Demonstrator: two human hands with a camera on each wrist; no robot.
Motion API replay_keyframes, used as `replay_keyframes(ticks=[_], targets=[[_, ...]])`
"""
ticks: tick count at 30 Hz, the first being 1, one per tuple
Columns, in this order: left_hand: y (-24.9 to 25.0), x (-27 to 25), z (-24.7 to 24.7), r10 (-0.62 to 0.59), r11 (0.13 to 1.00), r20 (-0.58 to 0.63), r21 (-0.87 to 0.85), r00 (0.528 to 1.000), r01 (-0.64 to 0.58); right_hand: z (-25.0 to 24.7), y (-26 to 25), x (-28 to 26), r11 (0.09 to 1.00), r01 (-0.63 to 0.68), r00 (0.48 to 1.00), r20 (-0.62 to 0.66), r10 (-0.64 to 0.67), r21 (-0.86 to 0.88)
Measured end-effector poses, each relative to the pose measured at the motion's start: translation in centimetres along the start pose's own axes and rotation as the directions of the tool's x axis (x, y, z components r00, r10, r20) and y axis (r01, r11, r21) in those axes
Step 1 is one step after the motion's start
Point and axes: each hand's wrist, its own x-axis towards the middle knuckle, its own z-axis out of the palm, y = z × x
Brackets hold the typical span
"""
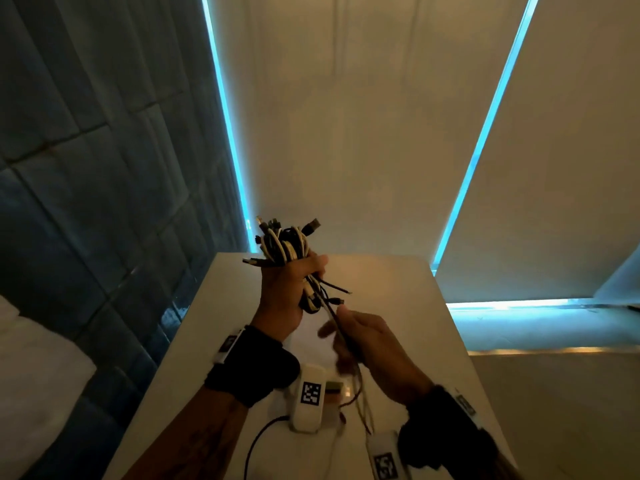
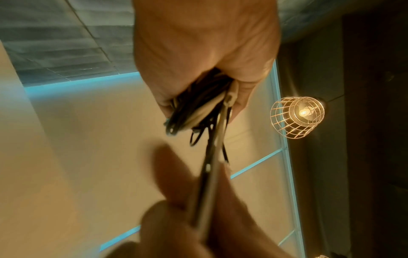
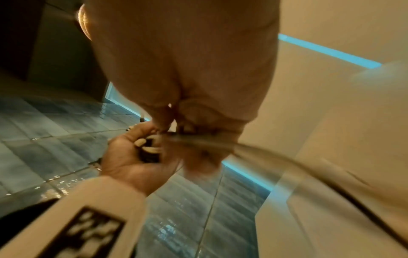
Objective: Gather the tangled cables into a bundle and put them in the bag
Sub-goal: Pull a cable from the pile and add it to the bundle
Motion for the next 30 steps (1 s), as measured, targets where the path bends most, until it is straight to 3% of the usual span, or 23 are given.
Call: replay_keyframes(ticks=[3,6,11,15,18,21,23,26,30], targets=[[-0.3,0.2,-0.9,-0.014,0.999,-0.088,0.033,0.996,0.017,0.5,-0.3,-0.6,0.992,0.105,0.981,-0.168,-0.092,0.069],[-0.7,0.5,-1.1,-0.044,0.999,-0.152,0.006,0.987,0.045,1.6,-0.3,-1.0,0.973,0.230,0.967,-0.105,-0.230,-0.018],[0.9,1.2,-0.1,-0.158,0.981,-0.116,-0.135,0.981,0.142,1.6,1.8,-1.3,0.973,0.231,0.972,0.033,-0.231,-0.011],[2.9,0.9,1.1,-0.285,0.887,0.040,-0.366,0.958,0.280,0.3,3.1,-1.2,0.982,0.186,0.970,0.158,-0.185,0.007],[4.1,0.2,1.7,-0.273,0.849,0.173,-0.420,0.946,0.322,-0.8,3.8,-1.4,0.983,0.185,0.950,0.259,-0.174,-0.020],[4.3,-0.8,1.4,-0.303,0.830,0.274,-0.395,0.913,0.394,-2.3,4.8,-1.5,0.972,0.174,0.938,0.329,-0.114,-0.158],[3.8,-1.4,0.8,-0.347,0.817,0.344,-0.346,0.873,0.461,-3.7,5.4,-0.9,0.926,0.193,0.940,0.333,-0.080,-0.323],[2.8,-2.4,0.0,-0.408,0.798,0.430,-0.260,0.805,0.543,-6.3,4.9,0.7,0.787,0.243,0.952,0.297,-0.080,-0.568],[2.1,-3.0,-0.5,-0.429,0.867,0.391,-0.074,0.815,0.492,-8.2,1.5,2.7,0.610,0.306,0.951,0.271,-0.153,-0.731]])
